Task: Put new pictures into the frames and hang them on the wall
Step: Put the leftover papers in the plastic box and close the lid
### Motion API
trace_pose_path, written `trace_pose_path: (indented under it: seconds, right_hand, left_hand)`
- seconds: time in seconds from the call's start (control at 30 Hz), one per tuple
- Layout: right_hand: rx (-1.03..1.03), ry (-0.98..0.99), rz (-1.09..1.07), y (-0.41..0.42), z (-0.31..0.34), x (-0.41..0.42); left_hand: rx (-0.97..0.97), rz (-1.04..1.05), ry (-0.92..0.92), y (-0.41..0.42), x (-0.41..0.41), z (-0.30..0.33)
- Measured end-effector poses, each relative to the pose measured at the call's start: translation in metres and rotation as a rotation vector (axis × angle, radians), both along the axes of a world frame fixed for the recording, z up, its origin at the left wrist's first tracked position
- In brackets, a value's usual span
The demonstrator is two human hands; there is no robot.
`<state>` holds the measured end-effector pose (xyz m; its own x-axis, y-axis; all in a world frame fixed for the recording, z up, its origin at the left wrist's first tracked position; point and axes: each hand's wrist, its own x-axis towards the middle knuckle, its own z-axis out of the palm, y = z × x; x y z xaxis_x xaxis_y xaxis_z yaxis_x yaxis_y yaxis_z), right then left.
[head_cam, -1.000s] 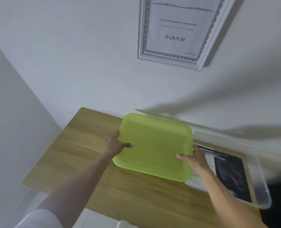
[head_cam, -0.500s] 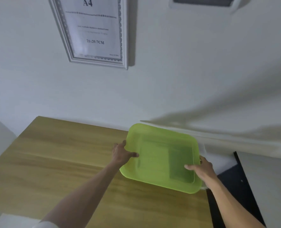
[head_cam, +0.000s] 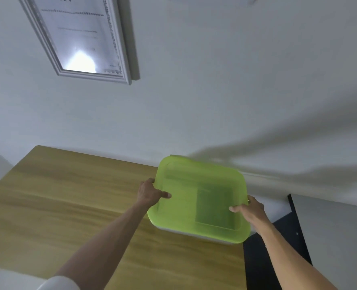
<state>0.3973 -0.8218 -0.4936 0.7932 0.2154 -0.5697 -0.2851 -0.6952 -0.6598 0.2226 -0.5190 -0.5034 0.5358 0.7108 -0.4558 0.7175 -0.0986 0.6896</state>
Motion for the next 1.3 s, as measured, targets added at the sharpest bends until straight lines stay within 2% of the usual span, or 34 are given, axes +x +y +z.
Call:
trace_pose_path:
  seconds: [0.37, 0.53, 0.83, 1.07, 1.3]
  right_hand:
    - [-0.085, -0.012, 0.087, -0.003, -0.008, 0.010]
    - [-0.165, -0.069, 0.194, -0.004, -0.008, 0.007]
    - [-0.316, -0.113, 0.390, -0.005, -0.010, 0.017]
    - [-0.304, -0.117, 0.430, -0.013, -0.014, 0.011]
    - [-0.395, -0.120, 0.485, -0.006, -0.008, 0.008]
  left_hand:
    - [0.056, -0.041, 0.109, -0.007, -0.001, 0.003]
    - [0.140, -0.044, 0.138, -0.008, -0.005, 0.002]
    - [0.162, -0.031, 0.152, -0.007, -0.001, -0.001]
    - [0.203, -0.038, 0.185, -0.013, 0.003, -0.008]
    - [0.184, 0.037, 0.194, -0.018, 0.012, -0.011]
